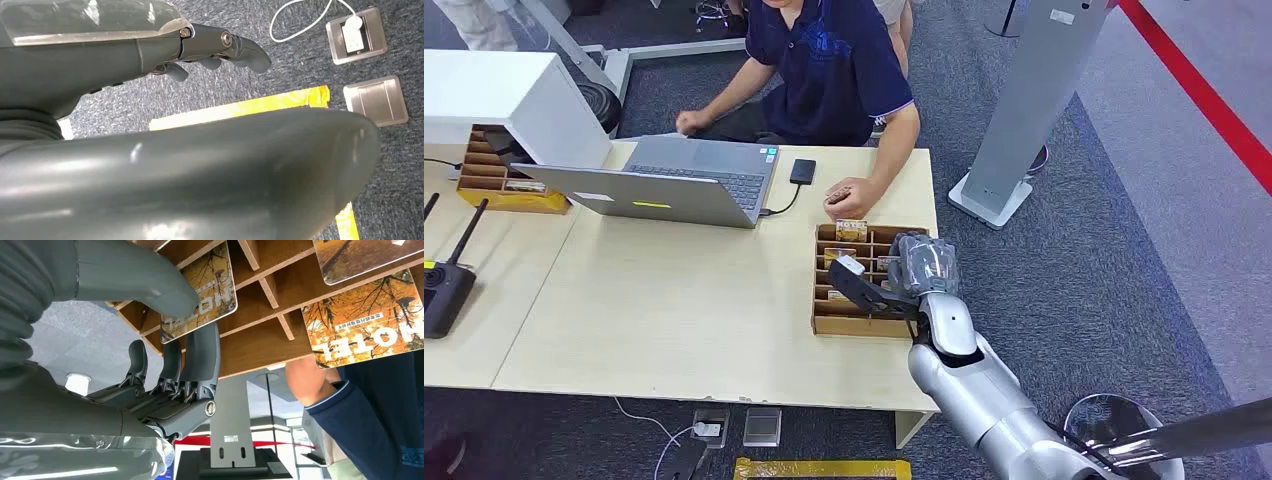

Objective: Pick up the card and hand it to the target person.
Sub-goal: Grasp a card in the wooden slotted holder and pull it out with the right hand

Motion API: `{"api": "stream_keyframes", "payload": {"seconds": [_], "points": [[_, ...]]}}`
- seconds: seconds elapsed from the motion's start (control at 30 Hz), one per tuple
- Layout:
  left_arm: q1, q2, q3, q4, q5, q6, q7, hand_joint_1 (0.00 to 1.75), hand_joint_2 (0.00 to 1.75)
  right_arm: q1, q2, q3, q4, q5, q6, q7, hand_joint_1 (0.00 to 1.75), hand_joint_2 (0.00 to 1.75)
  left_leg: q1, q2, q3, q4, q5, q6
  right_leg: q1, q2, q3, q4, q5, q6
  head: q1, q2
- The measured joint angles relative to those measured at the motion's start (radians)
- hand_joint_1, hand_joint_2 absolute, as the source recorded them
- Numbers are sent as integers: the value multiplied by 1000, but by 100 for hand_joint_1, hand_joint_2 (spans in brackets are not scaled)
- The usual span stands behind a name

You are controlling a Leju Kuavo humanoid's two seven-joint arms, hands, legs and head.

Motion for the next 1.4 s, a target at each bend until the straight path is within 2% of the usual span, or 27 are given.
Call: {"api": "stream_keyframes", "payload": {"seconds": [0.57,0.73,0.83,1.1,1.4], "points": [[0,0,0,0,1,3,-9,0,0,0,16,2,8,22,18,-1,115,175,0,0,0,0,0,0,0,0,0,0,0,0,0,0],[0,-1,0,0,2,1,-18,0,0,-3,18,2,8,22,31,0,143,175,0,0,0,0,0,0,0,0,0,0,0,0,0,0],[0,-2,0,0,2,-2,-21,0,0,-3,18,2,7,21,35,1,154,175,0,0,0,0,0,0,0,0,0,0,0,0,0,0],[1,-4,0,0,2,-4,-24,0,0,-7,8,1,-28,12,33,12,151,175,0,0,0,0,0,0,0,0,0,0,0,0,0,0],[1,-4,0,0,0,-7,-28,0,0,-13,-32,-18,-162,5,34,31,147,175,0,0,0,0,0,0,0,0,0,0,0,0,0,0]]}}
